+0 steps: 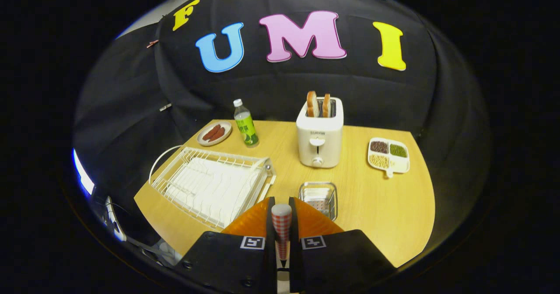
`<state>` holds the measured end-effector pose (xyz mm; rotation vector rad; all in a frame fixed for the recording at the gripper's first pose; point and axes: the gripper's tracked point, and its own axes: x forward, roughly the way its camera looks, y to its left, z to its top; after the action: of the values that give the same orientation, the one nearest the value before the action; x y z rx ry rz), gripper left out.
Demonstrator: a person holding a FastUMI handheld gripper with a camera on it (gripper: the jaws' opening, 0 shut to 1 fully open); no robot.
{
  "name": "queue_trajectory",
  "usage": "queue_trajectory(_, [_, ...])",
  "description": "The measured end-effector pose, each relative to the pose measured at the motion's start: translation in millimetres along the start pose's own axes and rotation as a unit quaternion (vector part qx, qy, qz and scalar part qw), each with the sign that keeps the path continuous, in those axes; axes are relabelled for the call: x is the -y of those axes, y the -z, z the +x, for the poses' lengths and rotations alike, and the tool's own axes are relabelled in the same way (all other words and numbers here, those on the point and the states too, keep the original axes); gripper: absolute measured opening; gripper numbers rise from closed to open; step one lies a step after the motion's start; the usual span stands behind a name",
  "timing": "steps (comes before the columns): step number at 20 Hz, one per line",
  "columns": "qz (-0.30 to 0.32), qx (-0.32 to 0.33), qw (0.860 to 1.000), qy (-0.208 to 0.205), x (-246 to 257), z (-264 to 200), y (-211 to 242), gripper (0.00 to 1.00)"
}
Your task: Take the plate from the dish rack, then take the spoon from the basket and place it into the plate.
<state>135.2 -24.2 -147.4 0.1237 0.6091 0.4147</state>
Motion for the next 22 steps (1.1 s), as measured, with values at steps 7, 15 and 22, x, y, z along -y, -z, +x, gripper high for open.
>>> queue_trajectory(7, [0.006,-0.076,0.997,-0.011,-17,22,84,0.15])
queue_trajectory(15, [0.047,-0.125,0.991,-0.009,-15,43,120,0.16])
queue_trajectory(22, [0.056,-0.113,0.992,0.003,-9,44,113,0.39])
